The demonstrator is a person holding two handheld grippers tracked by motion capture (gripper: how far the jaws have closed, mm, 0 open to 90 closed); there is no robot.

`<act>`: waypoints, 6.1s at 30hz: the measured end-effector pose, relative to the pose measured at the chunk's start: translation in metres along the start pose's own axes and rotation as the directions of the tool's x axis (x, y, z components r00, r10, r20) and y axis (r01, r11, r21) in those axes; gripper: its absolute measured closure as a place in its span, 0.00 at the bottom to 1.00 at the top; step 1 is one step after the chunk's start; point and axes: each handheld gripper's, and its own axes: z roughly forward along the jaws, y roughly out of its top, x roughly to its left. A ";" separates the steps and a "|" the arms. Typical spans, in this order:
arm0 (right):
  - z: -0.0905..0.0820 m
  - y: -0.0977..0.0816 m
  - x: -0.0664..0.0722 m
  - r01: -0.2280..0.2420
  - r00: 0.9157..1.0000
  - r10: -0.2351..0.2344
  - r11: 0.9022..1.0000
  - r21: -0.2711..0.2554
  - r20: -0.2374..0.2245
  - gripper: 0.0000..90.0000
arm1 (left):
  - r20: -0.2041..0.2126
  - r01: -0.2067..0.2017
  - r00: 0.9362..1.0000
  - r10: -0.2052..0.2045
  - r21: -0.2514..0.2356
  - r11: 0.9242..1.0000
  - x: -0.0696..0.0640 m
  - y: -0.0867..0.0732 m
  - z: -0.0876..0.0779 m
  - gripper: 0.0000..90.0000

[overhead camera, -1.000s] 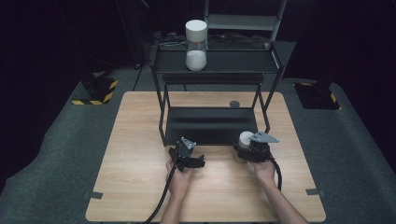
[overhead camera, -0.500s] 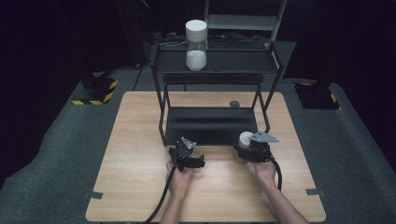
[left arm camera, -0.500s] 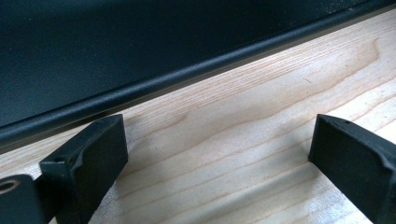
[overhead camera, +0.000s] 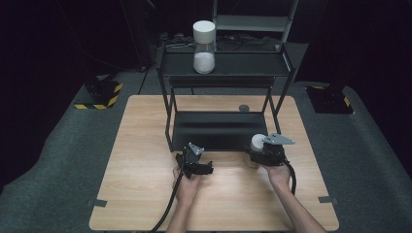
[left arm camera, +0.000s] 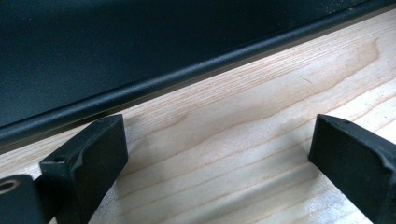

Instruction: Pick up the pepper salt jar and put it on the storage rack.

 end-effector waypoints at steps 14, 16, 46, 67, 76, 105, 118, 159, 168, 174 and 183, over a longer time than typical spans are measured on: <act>-0.010 0.024 -0.010 0.022 1.000 -0.022 1.000 0.012 -0.016 0.39 | 0.000 0.000 1.000 0.000 0.000 1.000 0.000 0.000 0.000 0.05; -0.010 0.026 -0.011 0.024 1.000 -0.024 1.000 0.011 -0.016 0.40 | 0.000 -0.001 1.000 0.001 0.000 1.000 0.000 0.000 0.000 0.05; -0.056 0.117 -0.046 0.056 0.993 -0.060 0.998 -0.039 -0.097 0.40 | 0.001 0.001 1.000 -0.001 0.000 1.000 0.000 0.000 0.000 0.05; -0.091 0.205 -0.056 0.095 0.979 -0.105 0.994 -0.063 -0.176 0.40 | 0.000 0.005 1.000 -0.005 -0.003 1.000 0.000 -0.001 0.000 0.05; -0.101 0.250 -0.053 0.094 0.981 -0.104 0.993 -0.067 -0.166 0.40 | 0.001 0.003 1.000 -0.003 -0.001 1.000 0.000 0.000 0.000 0.05; -0.051 0.347 -0.013 0.005 0.998 -0.005 1.000 -0.005 0.067 0.40 | -0.002 0.000 1.000 0.000 0.002 1.000 -0.001 0.000 0.000 0.05; -0.015 0.344 -0.015 -0.053 0.995 0.053 0.999 0.003 0.080 0.39 | -0.003 0.001 1.000 -0.001 0.002 1.000 -0.001 0.000 0.000 0.05; -0.035 0.324 -0.035 -0.062 0.998 0.062 0.998 -0.016 0.009 0.06 | 0.000 0.000 1.000 0.000 0.002 1.000 0.000 0.000 0.000 0.05; -0.049 0.311 -0.041 -0.046 0.999 0.046 0.998 -0.037 -0.005 0.07 | -0.001 -0.001 1.000 0.001 0.003 1.000 0.000 0.000 0.000 0.05; -0.056 0.306 -0.044 -0.029 1.000 0.028 0.999 -0.036 -0.013 0.07 | -0.001 -0.001 1.000 0.001 0.005 1.000 0.000 0.001 0.000 0.05; -0.065 0.294 -0.051 -0.034 0.999 0.032 0.998 -0.050 -0.034 0.07 | -0.002 0.001 1.000 -0.001 0.003 1.000 -0.001 0.001 0.000 0.05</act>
